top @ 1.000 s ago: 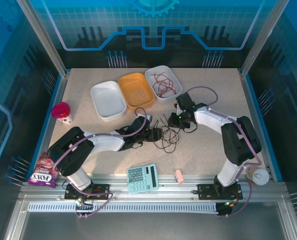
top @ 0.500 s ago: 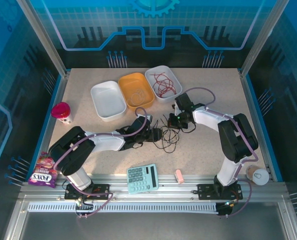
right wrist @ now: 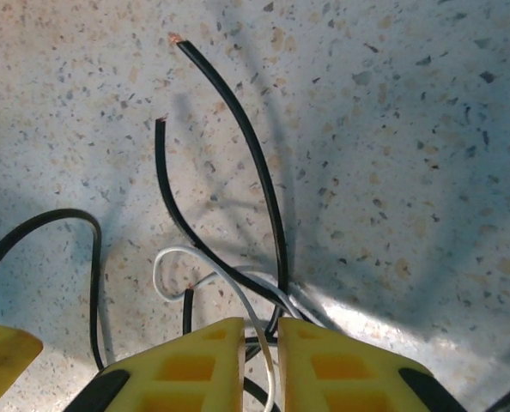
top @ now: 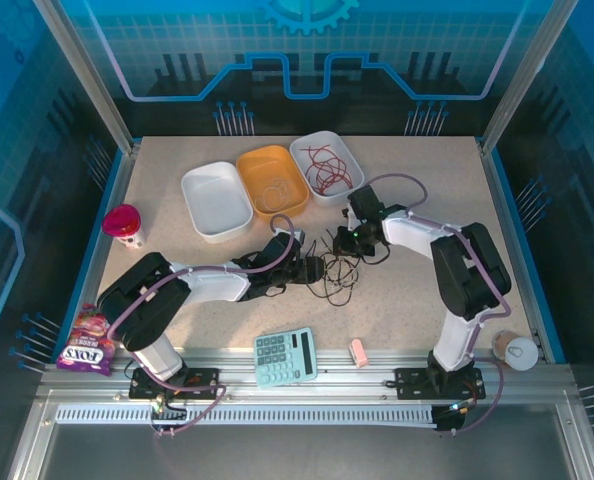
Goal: Untangle the cables
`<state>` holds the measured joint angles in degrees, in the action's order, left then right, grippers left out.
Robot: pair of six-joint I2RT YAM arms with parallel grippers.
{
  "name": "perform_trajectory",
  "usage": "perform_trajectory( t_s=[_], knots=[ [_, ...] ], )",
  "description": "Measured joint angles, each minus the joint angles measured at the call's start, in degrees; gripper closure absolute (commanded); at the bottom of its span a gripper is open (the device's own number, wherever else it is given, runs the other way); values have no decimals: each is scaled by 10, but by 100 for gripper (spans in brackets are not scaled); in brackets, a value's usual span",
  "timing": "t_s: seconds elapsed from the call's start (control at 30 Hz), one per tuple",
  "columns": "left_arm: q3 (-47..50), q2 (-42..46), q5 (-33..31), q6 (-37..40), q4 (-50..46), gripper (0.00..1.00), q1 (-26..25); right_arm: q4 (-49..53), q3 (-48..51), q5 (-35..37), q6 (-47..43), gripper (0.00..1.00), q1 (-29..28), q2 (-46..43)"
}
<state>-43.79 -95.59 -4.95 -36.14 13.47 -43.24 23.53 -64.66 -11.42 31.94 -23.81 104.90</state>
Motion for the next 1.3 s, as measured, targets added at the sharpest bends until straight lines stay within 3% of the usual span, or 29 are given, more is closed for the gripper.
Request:
perform_trajectory(
  t_s=[0.3,0.47,0.63,0.87,1.3],
  knots=[
    [0,0,0,0,-1,26,0,15,-20,6,-5,94,-5,17],
    [0,2,-4,-3,-13,16,0,40,-21,35,-12,98,-14,0],
    [0,27,-14,-16,-37,1,0,73,-26,85,-28,98,-39,-80],
    [6,101,-24,-14,-42,1,0,97,-54,143,-55,97,-71,-199],
    [84,232,-60,-15,-21,1,0,130,-155,205,-119,95,-99,-312]
  ],
)
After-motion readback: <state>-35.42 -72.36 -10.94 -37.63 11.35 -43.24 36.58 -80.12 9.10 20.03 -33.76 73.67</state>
